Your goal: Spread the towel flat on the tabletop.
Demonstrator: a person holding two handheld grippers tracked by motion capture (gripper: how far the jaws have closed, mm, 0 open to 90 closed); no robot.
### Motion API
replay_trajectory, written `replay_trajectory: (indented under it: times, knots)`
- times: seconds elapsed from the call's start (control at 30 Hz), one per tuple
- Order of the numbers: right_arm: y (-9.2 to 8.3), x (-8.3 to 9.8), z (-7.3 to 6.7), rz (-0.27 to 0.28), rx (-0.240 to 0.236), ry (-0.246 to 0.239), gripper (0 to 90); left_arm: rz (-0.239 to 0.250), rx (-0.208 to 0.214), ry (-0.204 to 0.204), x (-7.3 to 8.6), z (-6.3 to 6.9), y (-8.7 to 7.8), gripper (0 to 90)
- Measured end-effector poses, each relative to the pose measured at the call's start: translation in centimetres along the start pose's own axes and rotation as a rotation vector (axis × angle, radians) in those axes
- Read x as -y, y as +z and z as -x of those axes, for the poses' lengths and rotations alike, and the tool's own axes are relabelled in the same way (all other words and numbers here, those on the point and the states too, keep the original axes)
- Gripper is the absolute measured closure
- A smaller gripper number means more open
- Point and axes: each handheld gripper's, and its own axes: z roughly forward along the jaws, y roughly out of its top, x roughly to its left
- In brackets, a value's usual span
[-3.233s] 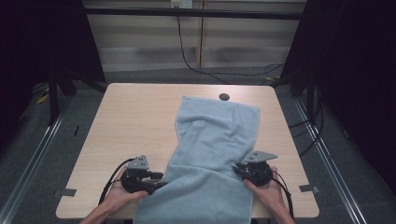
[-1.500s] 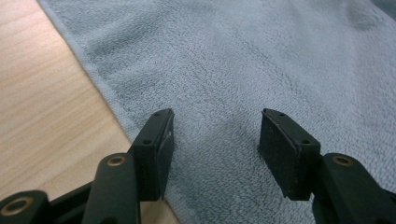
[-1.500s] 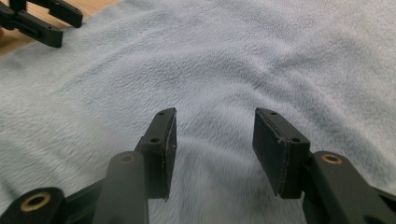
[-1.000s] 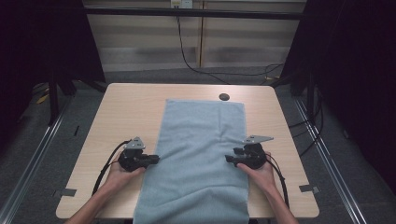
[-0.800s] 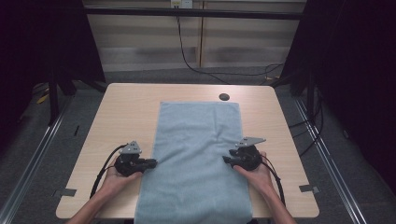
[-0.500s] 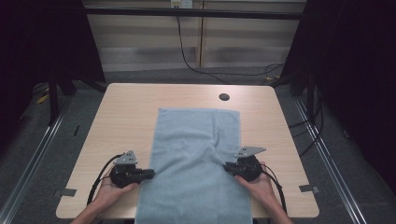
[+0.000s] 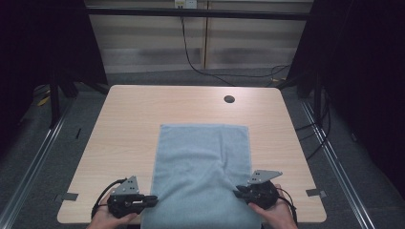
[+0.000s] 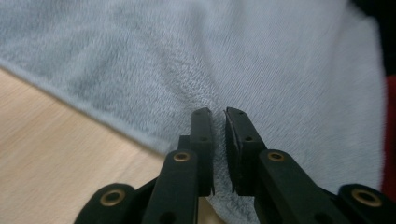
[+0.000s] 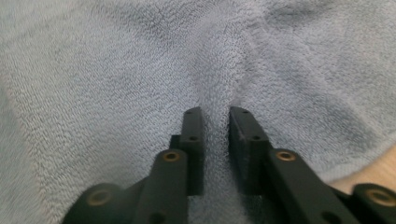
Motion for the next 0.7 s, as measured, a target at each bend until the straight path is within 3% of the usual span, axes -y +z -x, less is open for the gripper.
replay_trajectory:
  times: [0.03,0.1,0.17,0.2,0.23,0.4,0.53,0.63,0.7]
  knots:
    - [-0.3,-0.3,0.1,0.008,0.022,0.003,63.3,0.047,-0.011,-0.033,-0.6,-0.9,-0.3,77.5]
    - [-0.5,-0.9,0.7,0.054,0.007,0.025,61.8,0.056,-0.028,-0.047,-1.0,-1.3,-0.3,74.9]
    - [-0.5,-1.7,1.3,0.074,0.029,0.028,60.3,0.068,-0.054,-0.079,-2.3,-3.0,0.1,73.6]
    - [-0.5,-1.7,1.3,0.074,0.029,0.028,60.3,0.068,-0.054,-0.079,-2.3,-3.0,0.1,72.7]
    - [-0.1,-2.6,2.2,0.104,0.025,0.040,58.4,0.071,-0.066,-0.082,-3.1,-4.0,0.5,72.3]
    - [1.5,-4.3,4.0,0.102,0.052,0.056,57.1,0.037,-0.116,-0.055,-4.8,-6.0,2.1,71.5]
    - [4.0,-6.0,5.7,0.087,0.079,0.063,57.6,0.050,-0.121,-0.086,-5.8,-7.7,3.6,68.7]
    - [5.4,-6.2,6.2,0.074,0.070,0.076,57.5,0.010,-0.148,-0.067,-6.1,-8.4,4.6,63.9]
    - [5.9,-6.1,5.8,0.055,0.072,0.054,56.6,0.039,-0.167,-0.085,-6.2,-8.9,4.6,61.2]
